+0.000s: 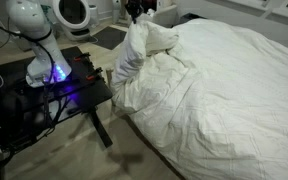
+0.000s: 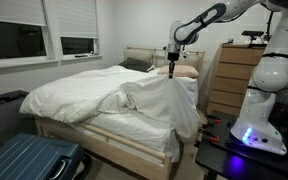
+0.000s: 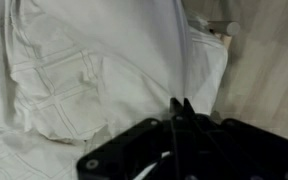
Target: Make the bed
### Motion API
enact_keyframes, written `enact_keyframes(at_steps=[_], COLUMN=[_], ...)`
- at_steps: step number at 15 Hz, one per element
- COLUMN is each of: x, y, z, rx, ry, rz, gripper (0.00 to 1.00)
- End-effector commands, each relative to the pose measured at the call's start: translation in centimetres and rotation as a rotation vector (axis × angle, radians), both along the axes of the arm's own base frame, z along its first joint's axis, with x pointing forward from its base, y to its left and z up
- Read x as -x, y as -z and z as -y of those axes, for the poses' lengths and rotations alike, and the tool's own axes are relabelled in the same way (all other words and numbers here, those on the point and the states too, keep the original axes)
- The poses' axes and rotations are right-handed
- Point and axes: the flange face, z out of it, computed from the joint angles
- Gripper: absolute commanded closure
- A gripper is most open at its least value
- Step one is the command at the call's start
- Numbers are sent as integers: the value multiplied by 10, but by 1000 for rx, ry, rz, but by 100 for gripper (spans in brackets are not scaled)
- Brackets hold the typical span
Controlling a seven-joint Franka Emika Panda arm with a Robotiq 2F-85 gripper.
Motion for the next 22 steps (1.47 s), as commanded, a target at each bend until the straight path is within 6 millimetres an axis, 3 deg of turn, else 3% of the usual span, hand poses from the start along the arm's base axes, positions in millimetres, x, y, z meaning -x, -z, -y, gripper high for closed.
enact_keyframes(at_steps=[1,8,16,22], x=[22,42,60,82], y=[-18,-5,23,60], z=[-53,-156,-238,-302], rx=[-41,-103,-111,-114], ry=[-54,-205,-346,-461], rz=[0,-38,-85,-139], gripper=[100,100,100,100])
